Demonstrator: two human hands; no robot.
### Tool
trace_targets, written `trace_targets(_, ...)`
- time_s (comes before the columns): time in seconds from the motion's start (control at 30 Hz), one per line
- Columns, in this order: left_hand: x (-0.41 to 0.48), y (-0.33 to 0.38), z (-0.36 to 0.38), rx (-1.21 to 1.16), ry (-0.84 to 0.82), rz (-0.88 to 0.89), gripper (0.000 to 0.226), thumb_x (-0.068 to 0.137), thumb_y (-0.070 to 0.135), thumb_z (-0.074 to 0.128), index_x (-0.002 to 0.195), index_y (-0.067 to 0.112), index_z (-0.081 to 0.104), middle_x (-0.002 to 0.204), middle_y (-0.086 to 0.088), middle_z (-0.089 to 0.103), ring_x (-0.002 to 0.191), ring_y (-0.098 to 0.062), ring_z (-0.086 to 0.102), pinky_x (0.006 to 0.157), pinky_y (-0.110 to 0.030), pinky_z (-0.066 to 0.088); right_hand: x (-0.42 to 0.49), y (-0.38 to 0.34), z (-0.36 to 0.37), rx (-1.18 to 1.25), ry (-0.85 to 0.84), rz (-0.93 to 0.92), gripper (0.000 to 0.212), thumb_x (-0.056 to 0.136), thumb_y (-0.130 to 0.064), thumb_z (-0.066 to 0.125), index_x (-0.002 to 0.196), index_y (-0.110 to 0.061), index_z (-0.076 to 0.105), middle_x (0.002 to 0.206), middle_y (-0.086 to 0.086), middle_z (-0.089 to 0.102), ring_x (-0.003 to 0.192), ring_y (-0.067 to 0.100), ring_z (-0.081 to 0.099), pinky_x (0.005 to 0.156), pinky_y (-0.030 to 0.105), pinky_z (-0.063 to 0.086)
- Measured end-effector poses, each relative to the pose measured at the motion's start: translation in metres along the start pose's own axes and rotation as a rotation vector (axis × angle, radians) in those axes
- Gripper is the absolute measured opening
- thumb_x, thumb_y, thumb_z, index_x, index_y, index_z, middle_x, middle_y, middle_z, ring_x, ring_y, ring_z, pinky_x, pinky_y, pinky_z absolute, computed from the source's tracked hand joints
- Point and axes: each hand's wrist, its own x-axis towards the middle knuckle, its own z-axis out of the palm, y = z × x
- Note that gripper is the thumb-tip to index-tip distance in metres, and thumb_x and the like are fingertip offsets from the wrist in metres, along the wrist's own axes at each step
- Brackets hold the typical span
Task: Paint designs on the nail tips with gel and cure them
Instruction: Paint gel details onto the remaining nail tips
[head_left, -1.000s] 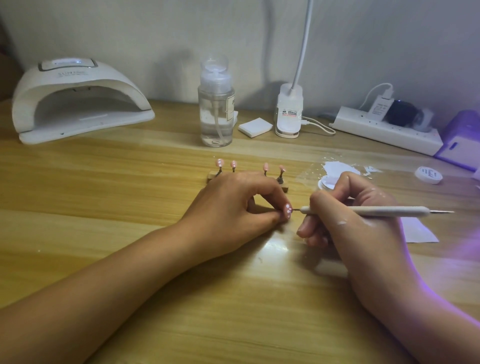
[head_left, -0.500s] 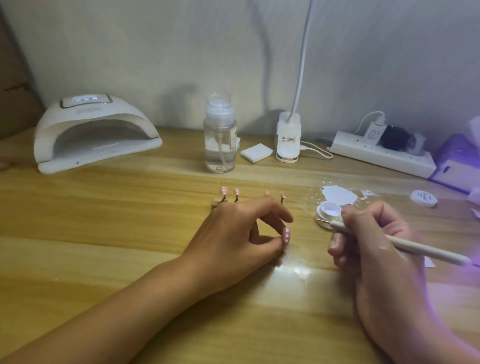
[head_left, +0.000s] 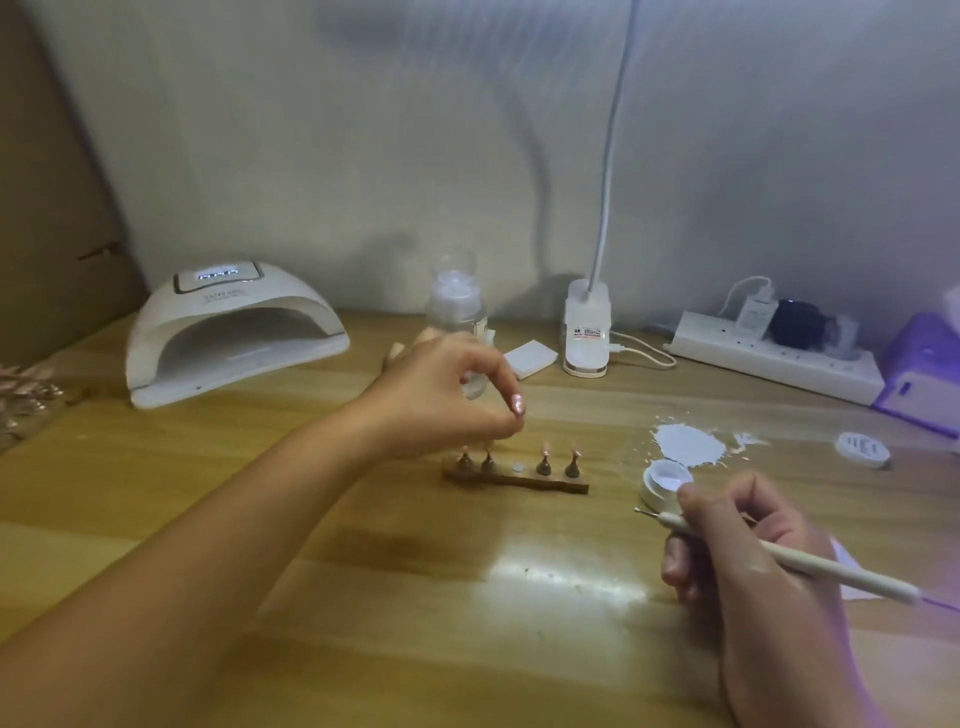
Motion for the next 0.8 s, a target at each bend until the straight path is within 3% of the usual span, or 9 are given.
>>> trace_targets(0.17, 0.006, -0.001, 0.012, 0.184, -0.133, -0.017, 0.011, 0.07, 0.045, 0.076, 0.069, 0.049, 0.066, 0.101, 0.024, 0.053, 0.111, -0.007, 0.037, 0.084, -0.032, 0.017, 0.0, -0.001, 0.001, 0.003, -0.008, 0.013, 0.039, 0.095, -0.005, 0.058, 0.061, -0.014, 0.041, 0.041, 0.013, 0.051, 0.031, 0.01, 0.038, 0.034, 0.011, 0.03)
trace_targets(0.4, 0.004, -0.007, 0.021, 0.293, -0.167, -0.004, 0.01, 0.074, 0.051, 0.071, 0.069, 0.047, 0.063, 0.103, 0.017, 0.053, 0.108, -0.008, 0.036, 0.092, -0.035, 0.024, 0.0, -0.002, 0.001, -0.012, -0.026, 0.016, 0.037, 0.095, -0.007, 0.059, 0.064, -0.008, 0.039, 0.041, 0.014, 0.051, 0.031, 0.011, 0.037, 0.034, 0.011, 0.029)
trace_targets(0.53, 0.003, -0.009, 0.023, 0.321, -0.173, 0.01, 0.014, 0.074, 0.054, 0.07, 0.084, 0.046, 0.064, 0.105, 0.02, 0.049, 0.109, -0.008, 0.033, 0.09, -0.033, 0.019, 0.001, -0.001, 0.002, -0.006, -0.032, 0.036, 0.043, 0.095, -0.008, 0.06, 0.056, -0.018, 0.043, 0.042, 0.015, 0.051, 0.031, 0.011, 0.038, 0.034, 0.011, 0.029)
trace_targets(0.67, -0.001, -0.006, 0.026, 0.346, -0.075, 0.11, 0.033, 0.071, 0.066, 0.065, 0.097, 0.047, 0.06, 0.113, 0.026, 0.042, 0.113, -0.005, 0.028, 0.092, -0.027, 0.01, 0.0, -0.003, 0.002, -0.01, -0.038, 0.036, 0.045, 0.095, -0.011, 0.06, 0.054, -0.02, 0.044, 0.043, 0.014, 0.051, 0.031, 0.011, 0.037, 0.034, 0.011, 0.029)
trace_targets(0.8, -0.008, 0.001, 0.035, 0.418, 0.058, 0.2, 0.02, 0.078, 0.06, 0.063, 0.088, 0.043, 0.063, 0.123, 0.023, 0.042, 0.118, -0.005, 0.028, 0.096, -0.03, 0.008, 0.0, -0.002, 0.003, 0.021, -0.013, 0.028, 0.035, 0.093, -0.022, 0.064, 0.066, -0.018, 0.043, 0.041, 0.008, 0.044, 0.031, 0.004, 0.032, 0.032, 0.01, 0.027)
